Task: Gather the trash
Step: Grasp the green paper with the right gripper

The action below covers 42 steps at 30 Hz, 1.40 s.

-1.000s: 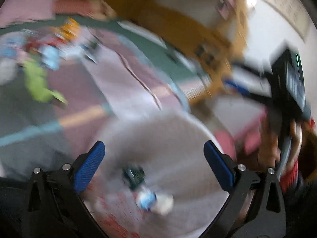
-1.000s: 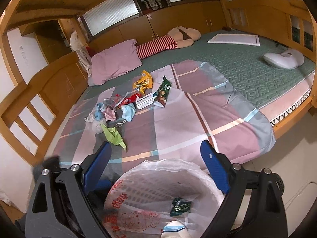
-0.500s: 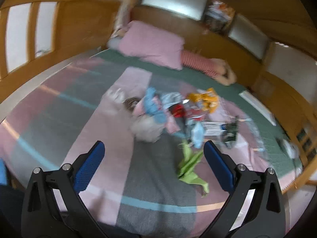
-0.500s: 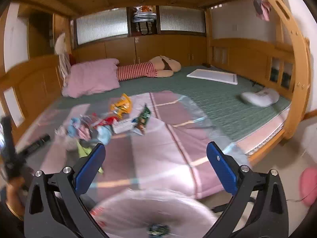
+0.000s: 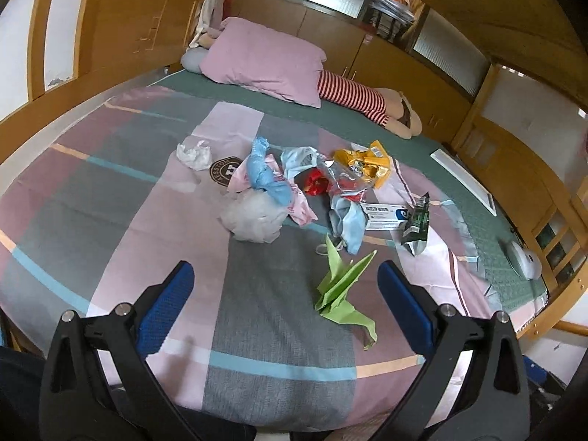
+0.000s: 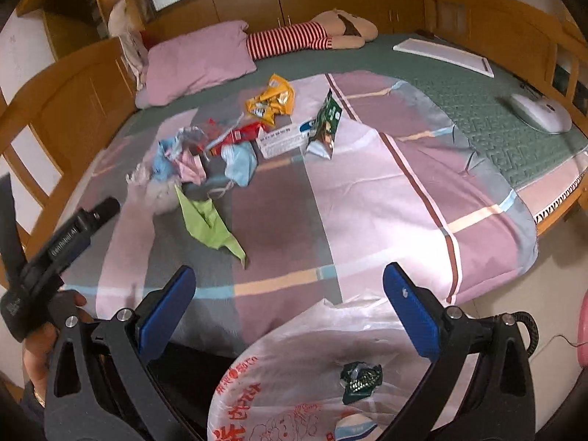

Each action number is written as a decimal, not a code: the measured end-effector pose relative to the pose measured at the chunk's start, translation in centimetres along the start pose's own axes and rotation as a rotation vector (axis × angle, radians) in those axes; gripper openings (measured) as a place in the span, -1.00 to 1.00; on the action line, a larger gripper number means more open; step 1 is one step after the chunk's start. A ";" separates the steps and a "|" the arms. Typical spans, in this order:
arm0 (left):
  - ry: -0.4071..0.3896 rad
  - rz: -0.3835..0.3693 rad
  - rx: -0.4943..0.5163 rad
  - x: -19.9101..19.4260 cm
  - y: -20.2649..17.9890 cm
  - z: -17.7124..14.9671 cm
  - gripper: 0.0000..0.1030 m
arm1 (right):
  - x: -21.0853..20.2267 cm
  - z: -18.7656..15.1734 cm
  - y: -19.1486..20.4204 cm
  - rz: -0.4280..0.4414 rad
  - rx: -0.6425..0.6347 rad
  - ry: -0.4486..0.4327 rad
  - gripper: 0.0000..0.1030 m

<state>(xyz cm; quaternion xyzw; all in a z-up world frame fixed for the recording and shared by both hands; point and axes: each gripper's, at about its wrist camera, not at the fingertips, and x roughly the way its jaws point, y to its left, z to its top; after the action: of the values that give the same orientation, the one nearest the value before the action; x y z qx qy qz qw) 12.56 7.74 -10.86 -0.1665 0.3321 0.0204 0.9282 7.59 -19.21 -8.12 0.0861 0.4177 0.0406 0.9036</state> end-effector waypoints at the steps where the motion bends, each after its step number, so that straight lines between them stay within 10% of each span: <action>1: 0.003 -0.003 -0.003 0.0 0.0 0.0 0.93 | 0.1 -0.1 -0.2 0.003 0.010 0.007 0.94; 13: 0.030 0.010 -0.023 0.4 0.1 0.0 0.93 | 1.4 -0.5 0.0 0.007 0.008 0.053 0.92; 20: 0.025 -0.083 -0.121 0.9 2.2 1.1 0.93 | 1.7 -0.1 0.8 -0.006 -0.044 0.058 0.30; 24: -0.142 0.138 -0.352 -0.9 6.1 2.1 0.93 | 2.1 2.0 2.1 0.001 -0.113 0.025 0.20; 27: -0.121 0.231 -0.350 -0.2 5.9 2.0 0.93 | 5.4 3.7 3.9 -0.002 -0.170 0.080 0.20; 31: -0.022 0.167 -0.315 1.7 5.2 1.9 0.93 | 10.8 4.3 6.7 0.015 -0.227 0.182 0.20; 38: -0.066 0.100 -0.616 1.0 9.4 0.6 0.93 | 16.4 4.1 11.7 0.062 -0.291 0.241 0.32; 42: -0.076 0.109 -0.622 1.0 9.4 0.7 0.93 | 19.0 3.7 14.4 -0.016 -0.384 0.253 0.32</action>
<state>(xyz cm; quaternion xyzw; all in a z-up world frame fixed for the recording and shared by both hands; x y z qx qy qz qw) 12.33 16.73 -13.75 -0.4236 0.2836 0.1770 0.8419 22.67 -2.78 -17.22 -0.0965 0.5131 0.1227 0.8440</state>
